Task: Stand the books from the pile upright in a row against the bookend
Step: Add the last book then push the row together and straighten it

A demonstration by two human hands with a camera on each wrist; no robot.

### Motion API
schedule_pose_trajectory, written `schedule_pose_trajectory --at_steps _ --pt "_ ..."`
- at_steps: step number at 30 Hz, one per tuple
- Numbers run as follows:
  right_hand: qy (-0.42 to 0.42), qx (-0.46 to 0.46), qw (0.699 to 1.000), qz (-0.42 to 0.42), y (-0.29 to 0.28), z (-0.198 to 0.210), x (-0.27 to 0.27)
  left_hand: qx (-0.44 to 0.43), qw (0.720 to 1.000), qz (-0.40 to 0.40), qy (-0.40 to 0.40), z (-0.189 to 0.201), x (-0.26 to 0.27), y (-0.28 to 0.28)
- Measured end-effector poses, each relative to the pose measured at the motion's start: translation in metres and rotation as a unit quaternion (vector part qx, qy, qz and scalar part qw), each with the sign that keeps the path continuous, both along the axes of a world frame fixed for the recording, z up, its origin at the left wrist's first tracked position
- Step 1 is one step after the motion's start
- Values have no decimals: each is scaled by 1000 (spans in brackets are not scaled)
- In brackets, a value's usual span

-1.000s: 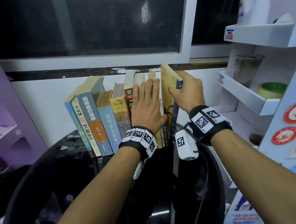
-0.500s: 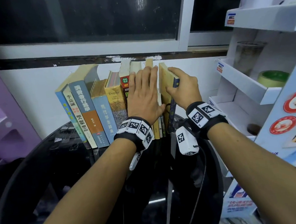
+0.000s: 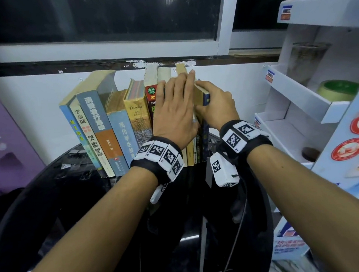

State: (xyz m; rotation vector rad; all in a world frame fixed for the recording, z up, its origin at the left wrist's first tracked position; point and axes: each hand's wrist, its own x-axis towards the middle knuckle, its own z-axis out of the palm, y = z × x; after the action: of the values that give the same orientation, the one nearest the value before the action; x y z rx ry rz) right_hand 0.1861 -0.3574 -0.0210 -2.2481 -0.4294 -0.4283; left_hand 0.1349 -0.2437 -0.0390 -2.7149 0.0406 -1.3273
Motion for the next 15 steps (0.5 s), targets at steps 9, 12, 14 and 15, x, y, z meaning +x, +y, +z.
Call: schedule_pose_trajectory --at_steps 9,12,14,15 --pt "-2 -23 1000 7 -1 5 -1 25 998 -4 56 31 -10 23" --pt "16 -17 999 23 -3 6 -3 6 997 -13 74 31 -10 26" --pt "41 -9 999 33 -3 6 -4 3 997 -14 72 31 -9 25" --pt "52 -6 998 39 -3 5 -4 1 997 -16 71 31 -9 25"
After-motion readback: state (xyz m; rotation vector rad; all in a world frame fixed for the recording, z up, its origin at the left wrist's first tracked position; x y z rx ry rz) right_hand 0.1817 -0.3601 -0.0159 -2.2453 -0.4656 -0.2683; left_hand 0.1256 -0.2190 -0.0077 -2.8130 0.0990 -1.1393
